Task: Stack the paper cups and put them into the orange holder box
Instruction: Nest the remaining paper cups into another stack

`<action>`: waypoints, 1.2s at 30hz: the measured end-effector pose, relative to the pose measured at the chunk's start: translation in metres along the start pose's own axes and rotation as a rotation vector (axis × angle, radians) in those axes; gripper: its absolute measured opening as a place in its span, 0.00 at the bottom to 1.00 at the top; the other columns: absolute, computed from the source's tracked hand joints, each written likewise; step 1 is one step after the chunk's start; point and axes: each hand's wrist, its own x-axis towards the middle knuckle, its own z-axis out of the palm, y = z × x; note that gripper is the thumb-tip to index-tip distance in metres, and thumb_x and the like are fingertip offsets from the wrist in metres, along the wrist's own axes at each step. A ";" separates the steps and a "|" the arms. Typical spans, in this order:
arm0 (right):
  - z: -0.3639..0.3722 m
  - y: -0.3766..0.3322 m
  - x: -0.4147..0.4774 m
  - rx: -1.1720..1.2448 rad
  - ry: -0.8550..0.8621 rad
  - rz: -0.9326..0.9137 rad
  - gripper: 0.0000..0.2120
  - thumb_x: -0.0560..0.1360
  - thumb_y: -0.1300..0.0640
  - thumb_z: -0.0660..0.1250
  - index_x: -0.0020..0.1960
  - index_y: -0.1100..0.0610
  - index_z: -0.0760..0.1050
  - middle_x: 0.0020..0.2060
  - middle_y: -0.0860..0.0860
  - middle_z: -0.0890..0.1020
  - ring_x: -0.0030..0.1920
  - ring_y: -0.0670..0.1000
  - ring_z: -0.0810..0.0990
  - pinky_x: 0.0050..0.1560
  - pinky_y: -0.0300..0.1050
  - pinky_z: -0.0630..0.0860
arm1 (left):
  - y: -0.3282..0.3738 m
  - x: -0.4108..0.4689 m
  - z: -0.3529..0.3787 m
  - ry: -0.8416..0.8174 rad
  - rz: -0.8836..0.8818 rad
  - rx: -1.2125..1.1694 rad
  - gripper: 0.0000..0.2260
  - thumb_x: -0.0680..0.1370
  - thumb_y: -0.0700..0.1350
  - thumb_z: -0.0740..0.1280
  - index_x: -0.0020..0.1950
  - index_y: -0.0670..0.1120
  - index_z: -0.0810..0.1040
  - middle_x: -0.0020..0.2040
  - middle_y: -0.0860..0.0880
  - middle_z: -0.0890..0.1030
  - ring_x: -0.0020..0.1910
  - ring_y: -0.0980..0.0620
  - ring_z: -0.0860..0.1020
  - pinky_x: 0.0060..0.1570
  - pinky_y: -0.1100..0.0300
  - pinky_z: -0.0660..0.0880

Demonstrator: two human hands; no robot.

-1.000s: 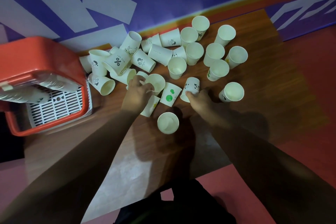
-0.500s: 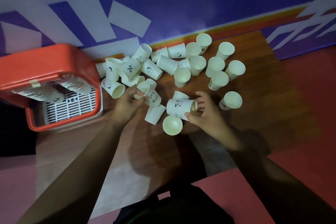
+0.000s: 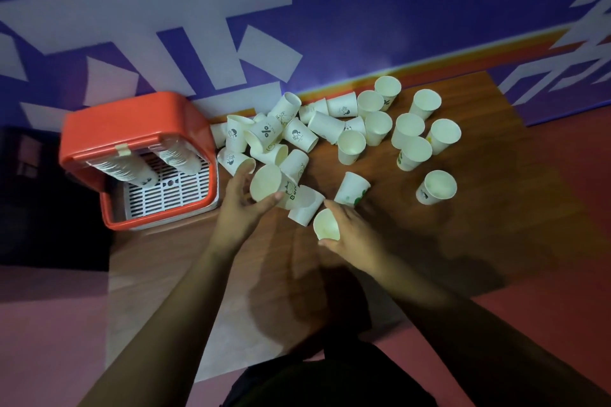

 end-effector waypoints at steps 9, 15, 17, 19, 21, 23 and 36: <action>-0.012 0.045 -0.023 0.255 0.104 0.302 0.41 0.68 0.37 0.72 0.76 0.48 0.62 0.73 0.50 0.69 0.72 0.50 0.68 0.72 0.52 0.67 | 0.016 -0.025 0.040 -0.203 0.042 0.125 0.27 0.71 0.47 0.79 0.65 0.61 0.72 0.65 0.53 0.70 0.62 0.61 0.72 0.53 0.77 0.70; -0.032 0.089 -0.042 0.419 0.198 0.463 0.27 0.77 0.48 0.68 0.73 0.56 0.68 0.69 0.56 0.74 0.70 0.54 0.72 0.71 0.52 0.67 | 0.004 -0.029 0.089 -0.349 0.088 0.362 0.35 0.68 0.50 0.81 0.72 0.50 0.72 0.64 0.51 0.69 0.65 0.54 0.69 0.66 0.59 0.69; -0.033 0.095 -0.043 0.443 0.218 0.489 0.26 0.78 0.52 0.68 0.73 0.57 0.68 0.68 0.57 0.75 0.69 0.55 0.72 0.71 0.52 0.68 | -0.004 -0.028 0.102 -0.349 0.097 0.467 0.36 0.68 0.50 0.81 0.73 0.49 0.71 0.65 0.50 0.69 0.66 0.52 0.69 0.63 0.61 0.68; -0.031 0.102 -0.042 0.448 0.213 0.500 0.27 0.78 0.53 0.68 0.74 0.57 0.66 0.69 0.56 0.74 0.70 0.55 0.72 0.71 0.55 0.68 | -0.014 -0.027 0.112 -0.386 0.139 0.598 0.39 0.68 0.52 0.81 0.75 0.48 0.69 0.68 0.48 0.69 0.68 0.49 0.68 0.67 0.56 0.69; -0.027 0.105 -0.040 0.424 0.186 0.508 0.27 0.77 0.53 0.68 0.74 0.56 0.66 0.68 0.56 0.75 0.69 0.55 0.73 0.70 0.57 0.69 | -0.021 -0.025 0.115 -0.444 0.191 0.721 0.43 0.67 0.56 0.80 0.78 0.49 0.65 0.70 0.47 0.66 0.69 0.47 0.65 0.68 0.50 0.69; -0.024 0.107 -0.034 0.399 0.160 0.526 0.28 0.77 0.51 0.68 0.73 0.55 0.66 0.67 0.56 0.75 0.68 0.55 0.73 0.70 0.57 0.69 | -0.022 -0.019 0.112 -0.455 0.161 0.669 0.45 0.67 0.63 0.77 0.79 0.53 0.62 0.70 0.47 0.64 0.68 0.50 0.63 0.69 0.53 0.65; -0.018 0.099 0.053 0.507 0.120 0.746 0.38 0.78 0.45 0.66 0.79 0.60 0.52 0.74 0.59 0.66 0.70 0.59 0.71 0.58 0.46 0.71 | -0.059 0.067 0.101 -0.152 -0.444 0.592 0.37 0.72 0.61 0.74 0.75 0.45 0.66 0.70 0.43 0.73 0.67 0.42 0.75 0.62 0.48 0.76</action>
